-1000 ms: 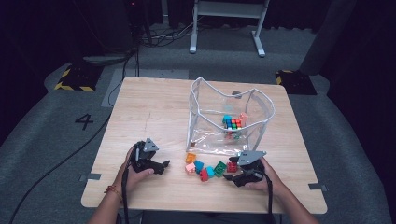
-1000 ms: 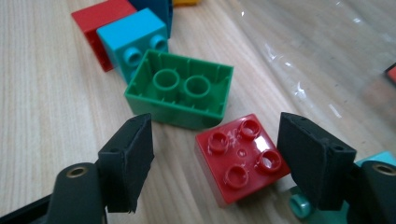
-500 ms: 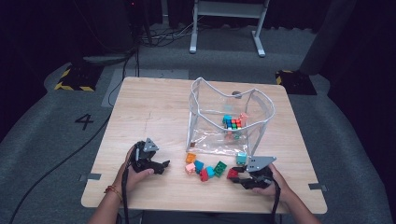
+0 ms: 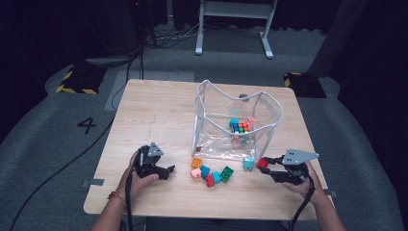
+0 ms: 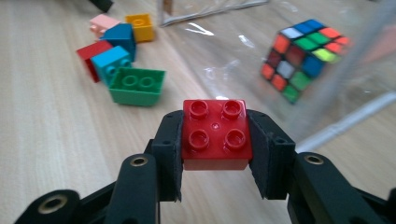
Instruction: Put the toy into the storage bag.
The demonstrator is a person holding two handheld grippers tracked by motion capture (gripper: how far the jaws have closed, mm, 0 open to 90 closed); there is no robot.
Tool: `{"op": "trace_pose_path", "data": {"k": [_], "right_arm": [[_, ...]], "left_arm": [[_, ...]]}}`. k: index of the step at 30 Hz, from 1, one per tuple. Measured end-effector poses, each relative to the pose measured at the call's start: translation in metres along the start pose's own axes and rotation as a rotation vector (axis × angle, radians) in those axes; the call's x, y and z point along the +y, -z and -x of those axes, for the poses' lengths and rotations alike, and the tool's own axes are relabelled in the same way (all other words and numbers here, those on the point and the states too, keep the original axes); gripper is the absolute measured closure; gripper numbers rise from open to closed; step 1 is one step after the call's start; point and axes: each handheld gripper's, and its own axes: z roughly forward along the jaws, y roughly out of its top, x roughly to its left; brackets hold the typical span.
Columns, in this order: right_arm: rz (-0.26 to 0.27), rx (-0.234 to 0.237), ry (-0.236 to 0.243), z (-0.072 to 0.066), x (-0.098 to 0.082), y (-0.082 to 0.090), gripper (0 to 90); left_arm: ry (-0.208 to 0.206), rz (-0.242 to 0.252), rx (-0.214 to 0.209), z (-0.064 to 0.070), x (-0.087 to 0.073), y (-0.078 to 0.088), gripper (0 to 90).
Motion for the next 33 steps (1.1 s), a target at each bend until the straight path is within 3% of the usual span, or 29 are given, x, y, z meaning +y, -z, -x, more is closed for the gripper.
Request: {"op": "trace_pose_path", "data": {"k": [2, 6, 10, 16, 25, 33], "right_arm": [[0.003, -0.008, -0.005, 0.003, 0.0, 0.003, 59.2], [-0.003, -0.071, -0.045, 0.016, -0.003, 0.014, 59.2], [-0.009, -0.116, -0.053, 0.026, -0.003, 0.021, 59.2], [-0.003, -0.194, -0.09, 0.055, 0.004, 0.034, 59.2], [0.054, -0.28, -0.151, 0.101, 0.037, 0.039, 59.2], [0.088, -0.318, -0.164, 0.127, 0.077, 0.055, 59.2]], "left_arm": [[0.001, 0.0, -0.002, 0.0, 0.0, 0.0, 10.7], [0.001, 0.0, -0.002, 0.0, 0.0, 0.0, 10.7], [0.0, 0.0, -0.001, 0.0, 0.0, 0.0, 10.7], [0.001, 0.0, -0.003, 0.0, 0.0, 0.0, 10.7], [0.001, 0.0, 0.0, 0.0, 0.0, 0.0, 10.7], [0.0, 0.0, 0.0, 0.0, 0.0, 0.0, 10.7]]}}
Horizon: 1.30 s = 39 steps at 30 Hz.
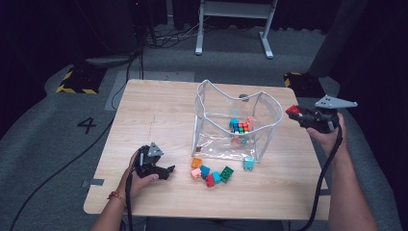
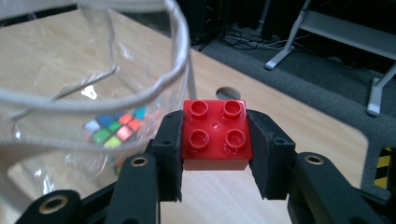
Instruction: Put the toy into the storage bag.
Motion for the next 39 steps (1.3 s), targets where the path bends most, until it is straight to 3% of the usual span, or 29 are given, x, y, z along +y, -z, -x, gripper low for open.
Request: {"op": "trace_pose_path", "data": {"k": [7, 16, 23, 24, 27, 32, 39], "right_arm": [[0.039, 0.011, 0.031, 0.001, 0.037, 0.003, 59.2], [0.058, 0.045, 0.096, -0.019, 0.066, -0.001, 59.2], [0.065, 0.167, 0.16, -0.046, 0.078, -0.009, 59.2], [0.065, 0.167, 0.16, -0.046, 0.078, -0.009, 59.2], [0.039, 0.232, 0.218, -0.055, 0.082, -0.02, 59.2], [-0.018, 0.281, 0.274, -0.06, 0.084, -0.037, 59.2], [-0.133, 0.335, 0.302, -0.061, 0.086, -0.059, 59.2]], "left_arm": [[0.0, 0.0, 0.0, 0.0, 0.0, 0.0, 10.7], [0.0, 0.0, 0.0, 0.0, 0.0, 0.0, 10.7], [0.002, 0.0, -0.001, 0.0, 0.0, 0.0, 10.7], [0.0, 0.0, -0.002, 0.0, 0.0, 0.0, 10.7], [0.0, 0.0, 0.0, 0.0, 0.0, 0.0, 10.7], [0.0, 0.0, 0.0, 0.0, 0.0, 0.0, 10.7], [0.002, 0.001, -0.001, 0.0, 0.0, 0.0, 10.7]]}}
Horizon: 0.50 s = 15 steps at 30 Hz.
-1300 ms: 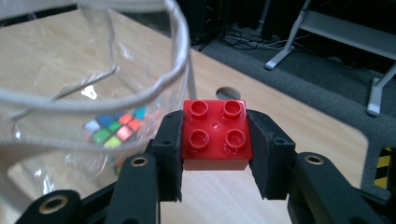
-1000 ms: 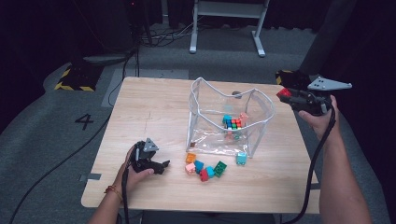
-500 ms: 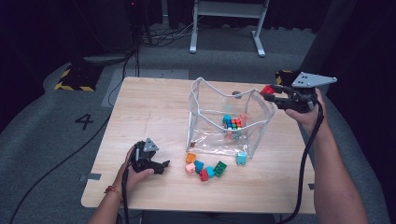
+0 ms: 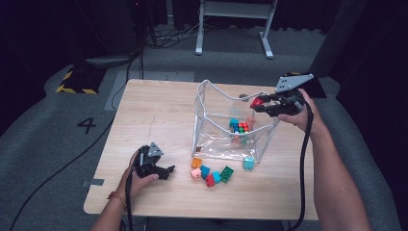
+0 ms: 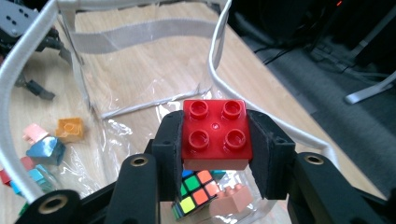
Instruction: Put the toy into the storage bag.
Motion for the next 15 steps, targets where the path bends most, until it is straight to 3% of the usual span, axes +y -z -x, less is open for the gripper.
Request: {"op": "trace_pose_path", "data": {"k": [4, 5, 9, 14, 15], "right_arm": [[-0.05, 0.011, 0.006, 0.004, 0.0, -0.008, 59.2], [-0.087, 0.031, 0.012, 0.006, -0.001, -0.013, 59.1], [-0.116, 0.053, 0.029, 0.009, -0.003, -0.019, 59.2], [-0.249, 0.067, 0.028, 0.013, -0.007, -0.028, 59.1], [-0.249, 0.067, 0.028, 0.013, -0.007, -0.028, 59.1]], "left_arm": [[0.0, 0.0, 0.001, 0.0, 0.0, 0.0, 10.7], [-0.001, -0.001, 0.0, 0.0, 0.0, 0.0, 10.7], [-0.001, -0.001, 0.001, 0.0, 0.0, 0.0, 10.7], [-0.001, 0.0, 0.001, 0.0, 0.0, 0.0, 10.7], [-0.001, 0.0, 0.0, 0.0, 0.0, 0.0, 10.7]]}}
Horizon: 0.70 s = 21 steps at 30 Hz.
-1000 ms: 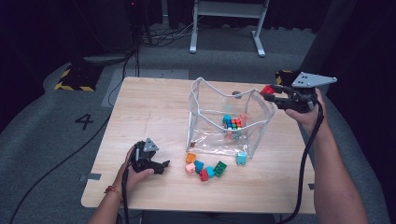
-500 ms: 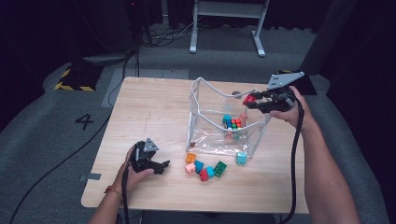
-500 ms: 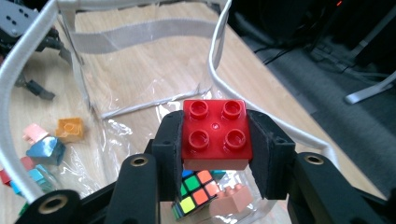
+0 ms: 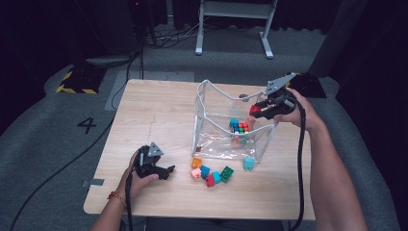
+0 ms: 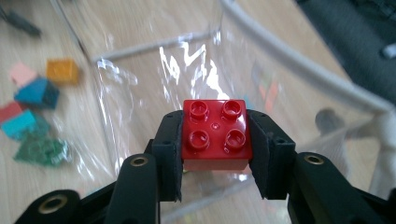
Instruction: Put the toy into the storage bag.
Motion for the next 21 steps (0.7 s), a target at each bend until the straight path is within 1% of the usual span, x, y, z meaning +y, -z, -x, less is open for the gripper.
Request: {"op": "trace_pose_path", "data": {"k": [1, 2, 3, 5, 8, 9, 10, 11, 12, 13, 14, 15, 21], "right_arm": [[-0.04, -0.008, -0.003, 0.003, -0.001, -0.002, 59.1], [-0.04, -0.008, -0.003, 0.003, -0.001, -0.002, 59.1], [-0.07, -0.012, -0.01, 0.005, -0.002, -0.002, 59.1], [-0.086, -0.005, -0.001, 0.01, -0.004, -0.004, 59.1], [-0.139, -0.01, -0.01, 0.013, -0.005, -0.007, 59.1], [-0.139, -0.01, -0.01, 0.013, -0.005, -0.007, 59.1], [-0.176, -0.023, -0.01, 0.014, -0.005, -0.009, 59.1], [-0.198, -0.034, -0.009, 0.014, -0.004, -0.009, 59.1], [-0.215, -0.044, 0.002, 0.014, -0.003, -0.01, 59.1], [-0.215, -0.044, 0.002, 0.014, -0.003, -0.01, 59.1], [-0.23, -0.046, -0.004, 0.014, -0.002, -0.011, 59.1], [-0.259, -0.06, 0.003, 0.015, -0.001, -0.013, 59.1], [-0.259, -0.072, 0.007, 0.014, -0.001, -0.013, 59.0]], "left_arm": [[0.0, 0.0, 0.0, 0.0, 0.0, 0.0, 10.7], [0.0, 0.0, 0.0, 0.0, 0.0, 0.0, 10.7], [0.001, 0.0, 0.002, 0.0, 0.0, 0.0, 10.7], [-0.001, 0.0, 0.001, 0.0, 0.0, 0.0, 10.7], [0.0, 0.0, 0.001, 0.0, 0.0, 0.0, 10.7], [0.0, 0.0, 0.001, 0.0, 0.0, 0.0, 10.7], [0.0, 0.0, 0.001, 0.0, 0.0, 0.0, 10.7], [0.001, 0.0, 0.001, 0.0, 0.0, 0.0, 10.7], [0.001, 0.001, 0.001, 0.0, 0.0, 0.0, 10.7], [0.001, 0.001, 0.001, 0.0, 0.0, 0.0, 10.7], [0.001, 0.0, 0.001, 0.0, 0.0, 0.0, 10.7], [0.0, 0.001, 0.001, 0.0, 0.0, 0.0, 10.7], [-0.001, 0.0, 0.0, 0.0, 0.0, 0.0, 10.7]]}}
